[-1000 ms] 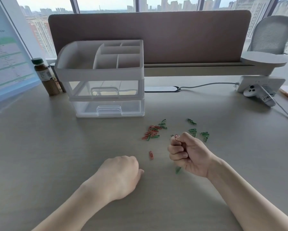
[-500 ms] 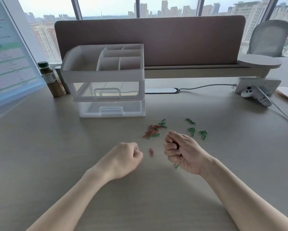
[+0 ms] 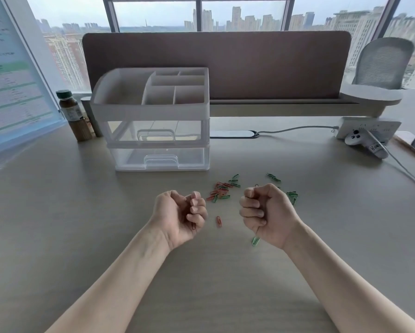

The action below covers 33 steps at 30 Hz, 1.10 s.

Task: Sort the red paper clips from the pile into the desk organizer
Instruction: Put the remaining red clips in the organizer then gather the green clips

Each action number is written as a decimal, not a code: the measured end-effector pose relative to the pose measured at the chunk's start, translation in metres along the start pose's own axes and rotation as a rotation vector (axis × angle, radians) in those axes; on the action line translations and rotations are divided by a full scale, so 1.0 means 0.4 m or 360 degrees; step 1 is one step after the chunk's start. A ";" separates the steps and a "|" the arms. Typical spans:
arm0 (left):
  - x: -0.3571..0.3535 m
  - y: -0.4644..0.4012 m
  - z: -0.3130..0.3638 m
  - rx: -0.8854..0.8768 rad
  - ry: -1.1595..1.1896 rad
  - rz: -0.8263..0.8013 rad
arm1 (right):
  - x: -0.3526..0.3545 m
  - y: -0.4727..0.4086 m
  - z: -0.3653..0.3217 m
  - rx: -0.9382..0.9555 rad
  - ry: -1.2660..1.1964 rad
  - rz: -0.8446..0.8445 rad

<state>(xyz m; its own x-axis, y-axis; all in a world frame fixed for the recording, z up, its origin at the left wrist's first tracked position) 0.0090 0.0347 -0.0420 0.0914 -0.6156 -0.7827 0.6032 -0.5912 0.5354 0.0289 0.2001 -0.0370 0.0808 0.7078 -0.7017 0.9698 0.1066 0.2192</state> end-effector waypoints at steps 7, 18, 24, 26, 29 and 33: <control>-0.022 0.035 0.033 -0.0783 -0.2069 0.0873 | 0.034 -0.009 -0.018 0.0095 0.0327 0.0130; -0.060 -0.008 -0.008 -0.0718 -0.3395 0.1412 | 0.059 0.007 -0.045 0.0205 0.0488 0.0195; -0.086 -0.023 0.007 -0.0725 -0.3321 0.1149 | 0.051 0.017 -0.039 0.0157 0.0547 0.0263; -0.085 -0.032 0.014 -0.0699 -0.2756 0.0896 | 0.050 0.017 -0.043 0.0201 0.0580 0.0282; -0.061 -0.054 0.002 -0.0408 -0.1330 0.0447 | 0.052 0.009 -0.051 0.0251 0.0466 0.0261; -0.043 -0.070 0.016 -0.0267 -0.0465 0.0151 | 0.055 -0.016 -0.084 0.0331 0.0486 0.0271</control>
<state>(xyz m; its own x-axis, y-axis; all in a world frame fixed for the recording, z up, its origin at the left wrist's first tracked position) -0.0146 0.0587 -0.0414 -0.0626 -0.8014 -0.5949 0.7271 -0.4449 0.5228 0.0169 0.2384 -0.0311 0.2028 0.8814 -0.4266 0.9768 -0.1515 0.1512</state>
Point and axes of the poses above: each hand's wrist, its own y-axis away from the middle knuckle, its own x-axis out of the back of the hand, z = x × y, the point moved 6 cm from there along -y, towards the middle knuckle, and after that the axes turned 9 degrees about x, right-handed, at the moved point
